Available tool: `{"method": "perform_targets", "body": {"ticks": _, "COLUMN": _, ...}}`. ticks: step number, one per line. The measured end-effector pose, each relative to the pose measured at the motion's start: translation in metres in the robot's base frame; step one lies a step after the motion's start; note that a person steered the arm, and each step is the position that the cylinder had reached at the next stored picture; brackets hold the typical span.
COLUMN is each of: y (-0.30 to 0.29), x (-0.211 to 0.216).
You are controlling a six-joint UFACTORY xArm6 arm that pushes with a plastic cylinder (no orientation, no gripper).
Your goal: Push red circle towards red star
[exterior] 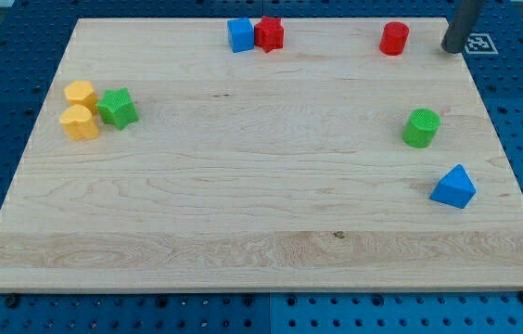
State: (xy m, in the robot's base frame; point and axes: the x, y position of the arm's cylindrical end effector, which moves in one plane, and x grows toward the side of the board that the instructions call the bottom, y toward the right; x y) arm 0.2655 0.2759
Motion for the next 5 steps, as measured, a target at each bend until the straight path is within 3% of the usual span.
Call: {"method": "perform_targets", "body": {"ticks": 5, "y": -0.048, "x": -0.017}}
